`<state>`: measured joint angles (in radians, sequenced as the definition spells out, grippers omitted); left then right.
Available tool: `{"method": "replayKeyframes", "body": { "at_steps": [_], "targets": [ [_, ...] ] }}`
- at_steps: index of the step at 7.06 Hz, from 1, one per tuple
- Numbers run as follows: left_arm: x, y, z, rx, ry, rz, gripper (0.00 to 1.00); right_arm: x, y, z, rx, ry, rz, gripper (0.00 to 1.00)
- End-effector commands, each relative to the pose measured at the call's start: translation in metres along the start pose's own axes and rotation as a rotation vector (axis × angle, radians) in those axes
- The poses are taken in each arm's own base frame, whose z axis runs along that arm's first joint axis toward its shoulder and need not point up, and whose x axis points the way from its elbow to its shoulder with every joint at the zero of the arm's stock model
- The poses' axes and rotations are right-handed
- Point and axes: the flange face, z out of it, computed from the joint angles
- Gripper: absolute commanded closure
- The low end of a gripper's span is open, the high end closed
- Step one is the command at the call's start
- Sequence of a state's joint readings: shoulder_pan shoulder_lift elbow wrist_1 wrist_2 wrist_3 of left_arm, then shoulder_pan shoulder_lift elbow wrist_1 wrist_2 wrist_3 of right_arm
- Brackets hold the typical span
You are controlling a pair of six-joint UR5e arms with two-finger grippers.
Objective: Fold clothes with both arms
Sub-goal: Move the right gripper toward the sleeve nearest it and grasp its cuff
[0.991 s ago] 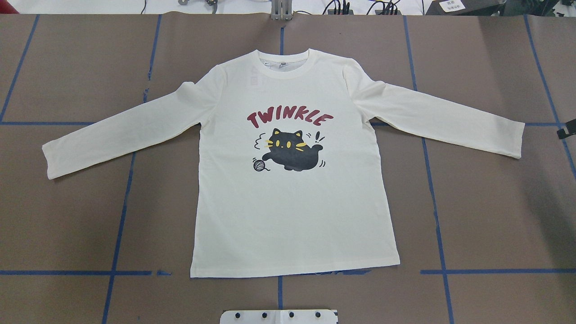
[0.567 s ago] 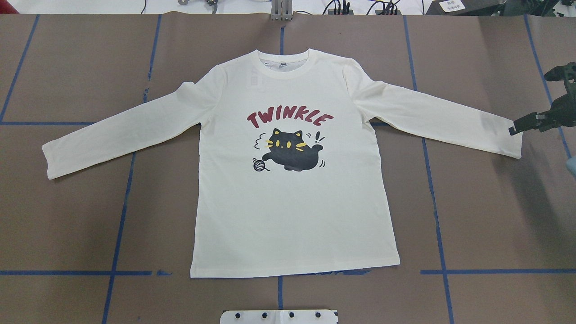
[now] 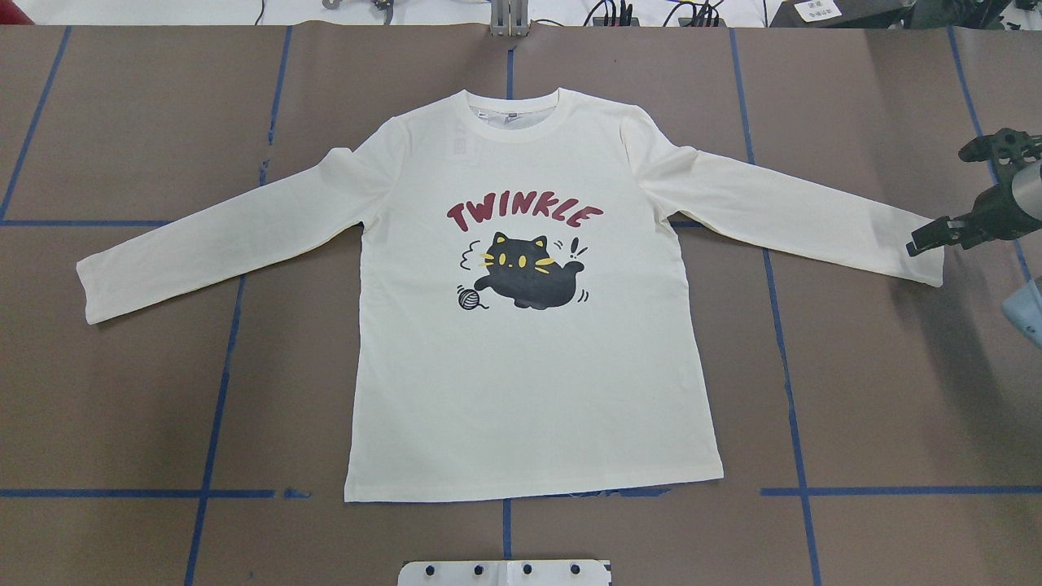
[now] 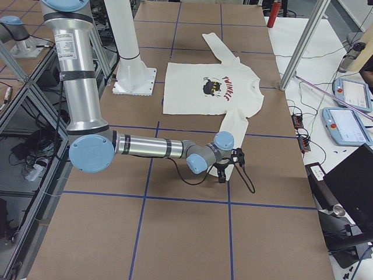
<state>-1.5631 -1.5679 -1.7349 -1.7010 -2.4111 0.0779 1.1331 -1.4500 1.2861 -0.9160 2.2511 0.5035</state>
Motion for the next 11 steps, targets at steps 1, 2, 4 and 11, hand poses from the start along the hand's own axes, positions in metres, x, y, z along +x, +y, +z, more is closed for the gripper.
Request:
{"method": "replayKeyframes", "body": {
  "at_steps": [1,2,4,11],
  "targets": [
    [0.001,0.0,0.0,0.001,0.0,0.0,0.0,0.005,0.004,0.003,-0.011,0.004,0.008,0.04],
    [0.0,0.0,0.0,0.0,0.0,-0.001,0.0,0.005,0.004,0.004,-0.012,0.004,0.009,0.3],
    [0.0,-0.001,0.0,0.0,0.0,-0.001,0.0,0.001,-0.001,0.003,-0.021,0.005,0.015,0.81],
    [-0.001,-0.006,0.001,0.001,0.006,-0.004,0.0,-0.11,-0.06,-0.079,0.056,-0.214,0.108,1.0]
  ]
}}
